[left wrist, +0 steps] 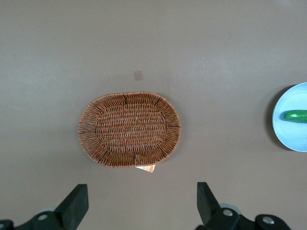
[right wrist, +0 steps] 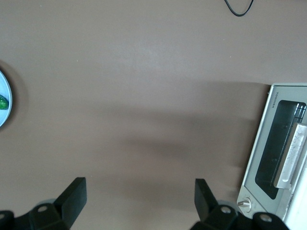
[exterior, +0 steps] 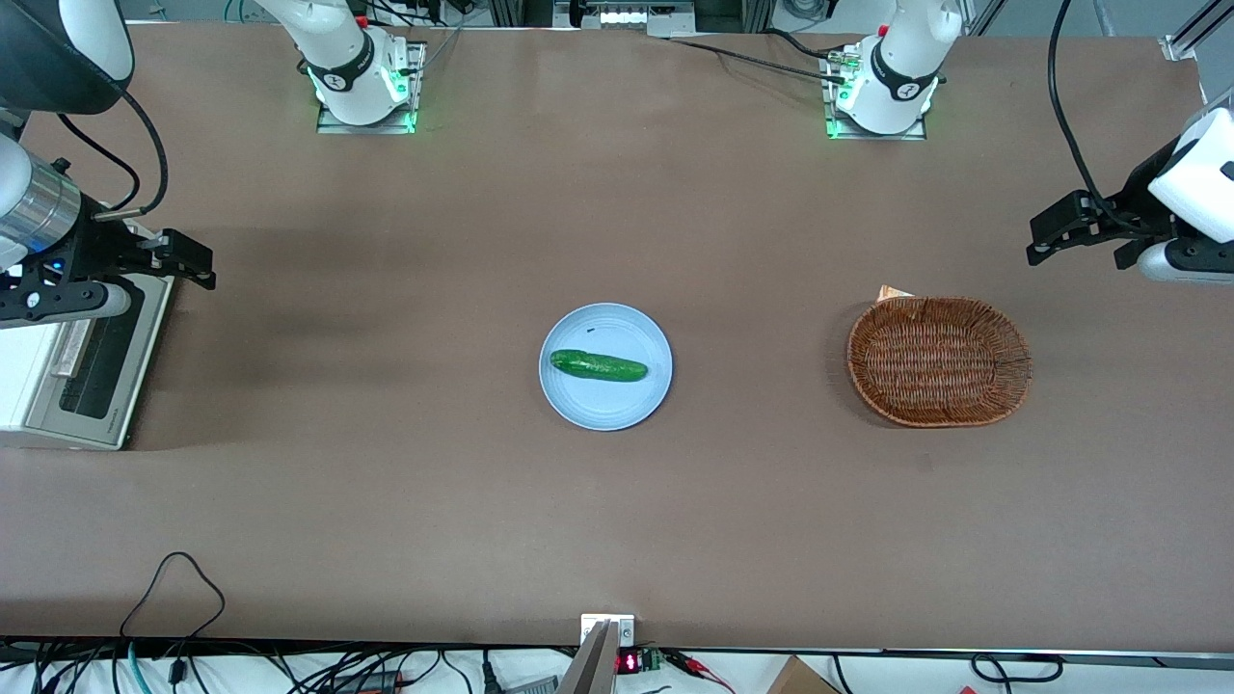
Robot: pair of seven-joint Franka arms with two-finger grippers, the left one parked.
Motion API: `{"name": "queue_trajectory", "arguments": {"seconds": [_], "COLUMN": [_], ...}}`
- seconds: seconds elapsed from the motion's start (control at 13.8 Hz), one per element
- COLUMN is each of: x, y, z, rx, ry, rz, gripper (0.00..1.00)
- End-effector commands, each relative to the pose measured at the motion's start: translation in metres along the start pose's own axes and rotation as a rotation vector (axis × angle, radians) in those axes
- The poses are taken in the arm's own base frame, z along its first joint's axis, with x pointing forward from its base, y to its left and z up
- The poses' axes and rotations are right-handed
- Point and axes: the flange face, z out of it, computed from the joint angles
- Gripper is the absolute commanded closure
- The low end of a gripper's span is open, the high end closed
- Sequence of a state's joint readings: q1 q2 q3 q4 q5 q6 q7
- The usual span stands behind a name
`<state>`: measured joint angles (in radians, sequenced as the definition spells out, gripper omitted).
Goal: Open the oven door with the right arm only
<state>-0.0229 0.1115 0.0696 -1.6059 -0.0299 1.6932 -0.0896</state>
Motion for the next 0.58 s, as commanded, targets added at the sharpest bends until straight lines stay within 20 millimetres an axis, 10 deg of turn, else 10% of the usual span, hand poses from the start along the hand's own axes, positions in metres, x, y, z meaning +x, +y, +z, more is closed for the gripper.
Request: {"name": "queue_trajectory", "arguments": {"seconds": [0.0, 0.51], "x": [-0.0016, -0.0010], "y": [-0.0017, -0.0026], "z": [-0.0070, 0.0026], "rx": [-0.004, 0.006], "ry": [0.001, -0.014], "rz": [-0.014, -0.006], "gripper": [0.00, 0.00]}}
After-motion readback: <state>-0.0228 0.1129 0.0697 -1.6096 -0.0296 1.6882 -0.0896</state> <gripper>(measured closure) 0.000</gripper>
